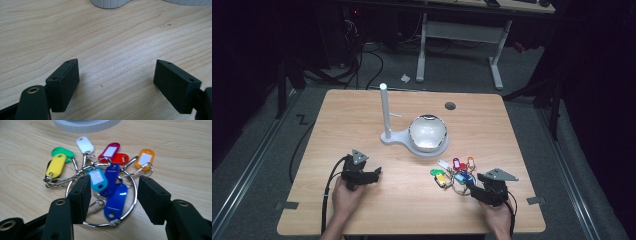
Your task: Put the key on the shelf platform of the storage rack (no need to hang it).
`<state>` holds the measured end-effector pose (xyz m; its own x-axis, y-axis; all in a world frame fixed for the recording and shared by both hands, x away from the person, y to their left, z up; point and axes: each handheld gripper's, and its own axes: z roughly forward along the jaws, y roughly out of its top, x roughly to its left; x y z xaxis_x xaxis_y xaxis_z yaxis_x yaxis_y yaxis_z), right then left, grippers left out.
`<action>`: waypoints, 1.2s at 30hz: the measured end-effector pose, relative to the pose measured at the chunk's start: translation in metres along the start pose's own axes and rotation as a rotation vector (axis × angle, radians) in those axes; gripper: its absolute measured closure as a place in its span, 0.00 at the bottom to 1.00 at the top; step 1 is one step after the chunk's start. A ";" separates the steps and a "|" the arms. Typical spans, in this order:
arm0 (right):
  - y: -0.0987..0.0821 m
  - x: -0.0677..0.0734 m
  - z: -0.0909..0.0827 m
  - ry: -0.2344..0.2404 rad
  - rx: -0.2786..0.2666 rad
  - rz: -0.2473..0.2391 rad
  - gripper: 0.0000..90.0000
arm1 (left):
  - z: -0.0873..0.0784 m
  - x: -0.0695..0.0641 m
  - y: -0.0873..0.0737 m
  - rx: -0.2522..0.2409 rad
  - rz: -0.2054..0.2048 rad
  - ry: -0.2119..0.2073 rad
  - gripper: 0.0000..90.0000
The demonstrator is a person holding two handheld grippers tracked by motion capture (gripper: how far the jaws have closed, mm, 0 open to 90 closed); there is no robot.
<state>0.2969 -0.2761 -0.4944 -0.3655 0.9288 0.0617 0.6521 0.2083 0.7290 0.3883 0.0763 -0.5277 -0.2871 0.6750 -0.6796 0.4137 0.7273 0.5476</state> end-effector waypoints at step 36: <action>0.008 0.009 0.037 -0.020 0.076 -0.082 0.71 | 0.000 0.000 0.000 0.000 0.001 0.000 0.23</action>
<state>0.3229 -0.2549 -0.5133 -0.4065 0.9136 -0.0099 0.6696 0.3053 0.6770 0.3883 0.0763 -0.5278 -0.2868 0.6758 -0.6790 0.4136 0.7266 0.5486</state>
